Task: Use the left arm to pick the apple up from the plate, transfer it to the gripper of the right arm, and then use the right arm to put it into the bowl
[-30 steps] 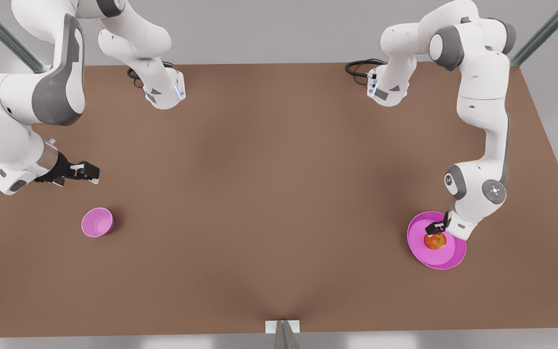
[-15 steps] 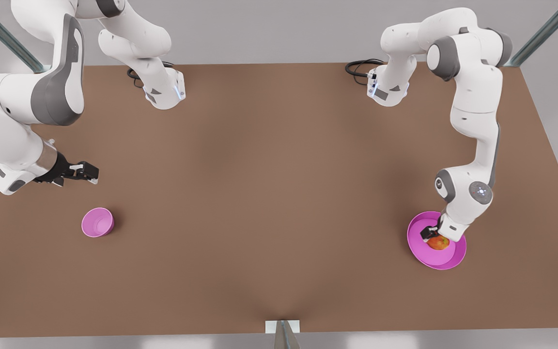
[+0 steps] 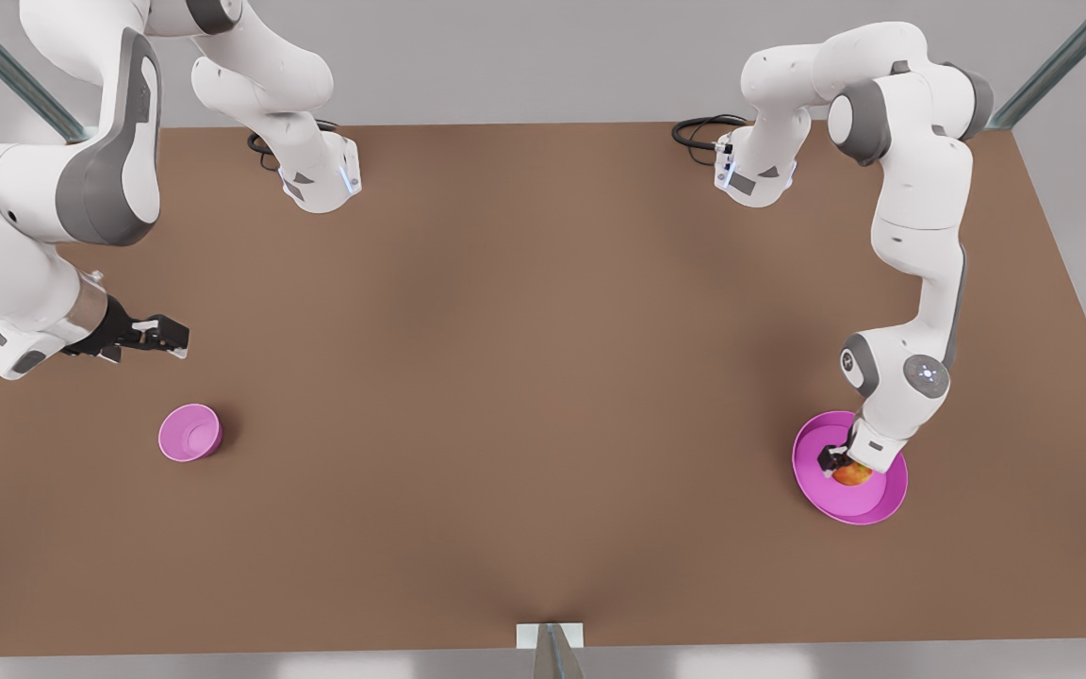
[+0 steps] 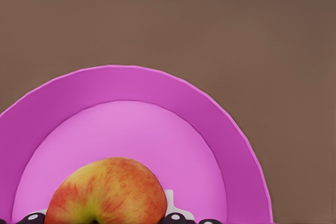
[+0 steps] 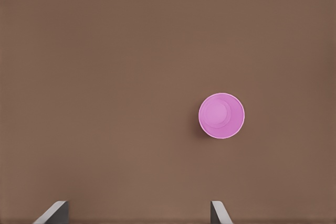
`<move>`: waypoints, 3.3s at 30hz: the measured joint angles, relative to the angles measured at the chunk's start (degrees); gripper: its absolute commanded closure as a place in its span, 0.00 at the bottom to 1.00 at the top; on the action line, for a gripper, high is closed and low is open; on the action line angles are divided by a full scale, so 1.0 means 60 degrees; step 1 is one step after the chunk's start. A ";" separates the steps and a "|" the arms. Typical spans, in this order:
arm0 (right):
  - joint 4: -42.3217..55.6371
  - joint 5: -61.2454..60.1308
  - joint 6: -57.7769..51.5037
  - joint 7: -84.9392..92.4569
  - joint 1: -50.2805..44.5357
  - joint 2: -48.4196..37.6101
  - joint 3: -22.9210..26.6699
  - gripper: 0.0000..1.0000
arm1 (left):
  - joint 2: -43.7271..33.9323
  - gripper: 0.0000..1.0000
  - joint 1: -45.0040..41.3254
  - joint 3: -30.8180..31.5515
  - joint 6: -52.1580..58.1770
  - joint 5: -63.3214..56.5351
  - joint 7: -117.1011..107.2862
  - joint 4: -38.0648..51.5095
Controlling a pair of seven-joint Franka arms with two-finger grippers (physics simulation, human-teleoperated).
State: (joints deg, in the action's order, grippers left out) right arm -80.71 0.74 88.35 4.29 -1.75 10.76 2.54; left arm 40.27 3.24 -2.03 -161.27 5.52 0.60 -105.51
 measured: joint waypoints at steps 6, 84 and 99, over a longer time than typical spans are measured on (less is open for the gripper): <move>0.0000 0.0000 0.0001 0.0019 0.0015 0.0004 0.0000 0.00 | -0.2299 0.26 -0.0466 0.0437 0.1486 -0.0052 0.0132 0.0005; -0.3066 -1.5396 0.4001 0.6918 -0.0873 0.3446 -0.2161 0.00 | 0.4324 0.25 -0.4279 0.6179 0.2955 1.3840 2.3143 0.8733; -0.2960 -1.5797 0.4469 0.7469 -0.0925 0.3489 -0.2175 0.37 | 0.4338 0.00 -0.4334 0.6185 0.2979 1.3885 2.3486 0.8723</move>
State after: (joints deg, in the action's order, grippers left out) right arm -98.47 -94.04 115.16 49.10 -7.30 31.70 -10.51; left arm 66.30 -22.77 35.08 -143.40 88.83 141.51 -53.17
